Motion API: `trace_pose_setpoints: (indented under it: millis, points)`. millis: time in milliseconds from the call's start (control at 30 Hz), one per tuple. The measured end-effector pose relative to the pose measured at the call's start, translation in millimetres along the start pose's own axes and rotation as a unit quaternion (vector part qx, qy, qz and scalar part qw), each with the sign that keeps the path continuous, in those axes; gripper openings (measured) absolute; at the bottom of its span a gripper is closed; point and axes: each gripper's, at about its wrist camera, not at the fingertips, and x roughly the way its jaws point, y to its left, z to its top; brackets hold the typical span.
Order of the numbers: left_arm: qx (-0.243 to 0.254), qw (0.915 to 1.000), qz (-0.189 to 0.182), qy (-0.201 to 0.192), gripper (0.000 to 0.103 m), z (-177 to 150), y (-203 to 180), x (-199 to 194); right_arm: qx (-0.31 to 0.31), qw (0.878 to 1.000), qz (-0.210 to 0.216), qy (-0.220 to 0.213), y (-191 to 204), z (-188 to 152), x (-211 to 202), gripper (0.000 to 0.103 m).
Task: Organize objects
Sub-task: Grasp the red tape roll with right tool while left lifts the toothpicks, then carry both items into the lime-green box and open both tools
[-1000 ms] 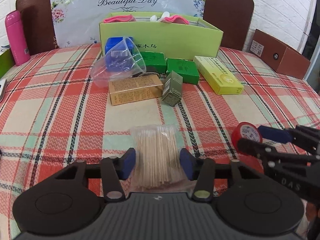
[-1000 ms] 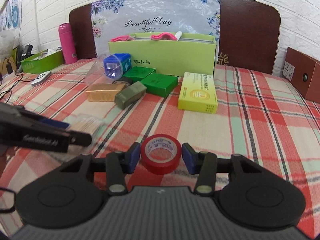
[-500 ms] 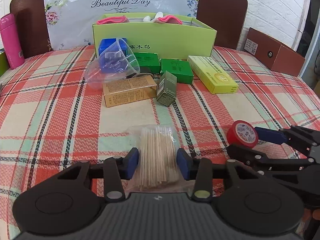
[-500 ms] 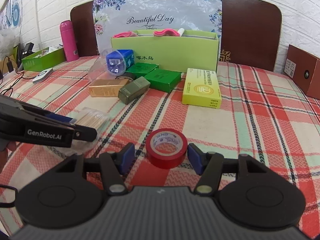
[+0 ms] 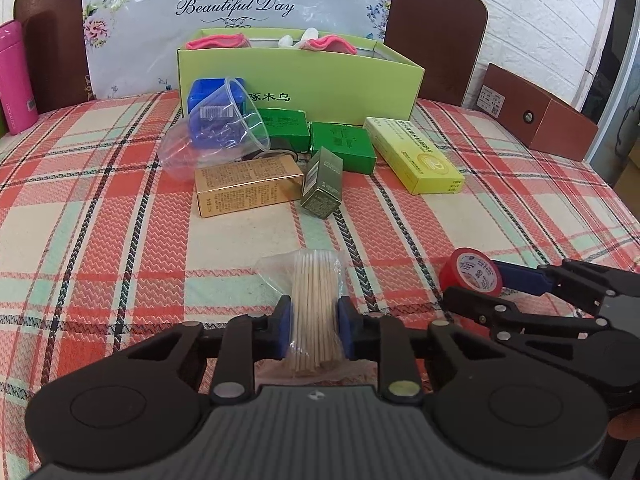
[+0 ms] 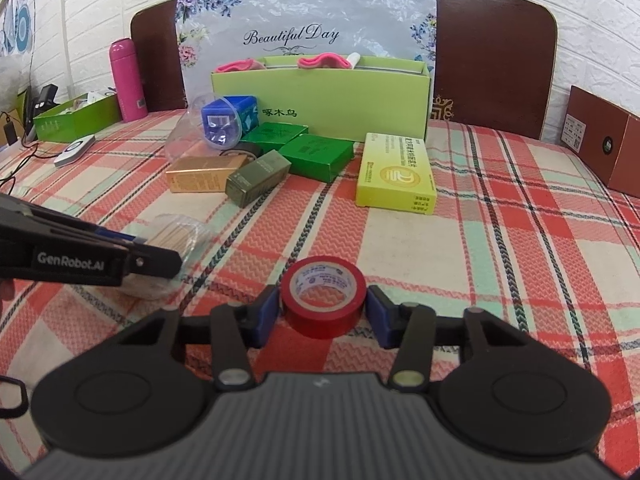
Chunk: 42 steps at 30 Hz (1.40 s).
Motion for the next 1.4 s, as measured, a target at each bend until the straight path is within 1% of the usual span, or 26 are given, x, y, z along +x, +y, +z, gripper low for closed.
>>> trace_pose_setpoints:
  millis: [33, 100, 200, 267, 367, 467, 567, 633, 700, 800, 900, 967, 1133, 1233, 1300, 1333, 1367, 1400]
  points:
    - [-0.003, 1.0000, -0.006, 0.001, 0.021, 0, 0, -1, 0.001, 1.000, 0.000, 0.000, 0, 0, 0, 0.046]
    - [-0.016, 0.9995, -0.026, 0.001, 0.021, 3, 2, -5, 0.000, 1.000, 0.003, 0.000, 0, 1, -1, 0.046]
    - [-0.023, 0.9983, -0.050, -0.019, 0.021, 16, 2, -19, 0.003, 1.000, 0.023, -0.015, -1, 8, -9, 0.046]
    - [-0.021, 0.9970, -0.059, -0.045, 0.021, 32, 3, -32, 0.003, 0.999, 0.031, -0.032, -2, 20, -16, 0.046]
    - [-0.015, 0.9937, -0.072, -0.085, 0.021, 65, 5, -49, -0.002, 0.997, 0.038, -0.069, -5, 47, -25, 0.046]
    - [-0.011, 0.9902, -0.073, -0.118, 0.021, 99, 6, -60, -0.006, 0.994, 0.043, -0.097, -9, 76, -27, 0.046]
    - [-0.004, 0.9884, -0.063, -0.138, 0.021, 130, 5, -60, -0.018, 0.991, 0.039, -0.123, -12, 103, -24, 0.046]
    - [0.004, 0.9886, -0.041, -0.144, 0.021, 152, 7, -54, -0.019, 0.990, 0.033, -0.136, -15, 121, -17, 0.046]
    - [0.001, 0.9897, -0.024, -0.141, 0.021, 172, 12, -41, -0.021, 0.989, 0.024, -0.144, -19, 137, -8, 0.046]
    - [-0.015, 0.9910, -0.016, -0.132, 0.021, 200, 24, -19, -0.019, 0.988, 0.007, -0.154, -27, 160, 12, 0.046]
    - [-0.023, 0.9917, 0.005, -0.126, 0.021, 221, 32, 6, -0.009, 0.989, -0.006, -0.151, -38, 181, 40, 0.046]
    - [-0.027, 0.9924, 0.016, -0.119, 0.021, 231, 38, 23, -0.002, 0.989, -0.019, -0.145, -46, 191, 63, 0.046]
    - [-0.043, 0.9942, 0.031, -0.094, 0.021, 243, 56, 62, 0.026, 0.992, -0.029, -0.117, -66, 205, 115, 0.046]
    - [-0.045, 0.9940, 0.034, -0.093, 0.021, 245, 62, 76, 0.022, 0.993, -0.035, -0.109, -70, 208, 139, 0.046]
    - [-0.042, 0.9932, 0.037, -0.102, 0.022, 245, 65, 83, 0.017, 0.994, -0.035, -0.102, -70, 208, 152, 0.046]
    - [-0.042, 0.9917, 0.042, -0.114, 0.032, 244, 67, 85, 0.008, 0.994, -0.038, -0.100, -69, 208, 156, 0.056]
    - [-0.044, 0.9908, 0.047, -0.119, 0.056, 243, 68, 86, 0.000, 0.994, -0.045, -0.103, -67, 207, 159, 0.065]
    - [-0.050, 0.9897, 0.053, -0.123, 0.068, 242, 69, 85, -0.003, 0.993, -0.055, -0.109, -66, 206, 159, 0.080]
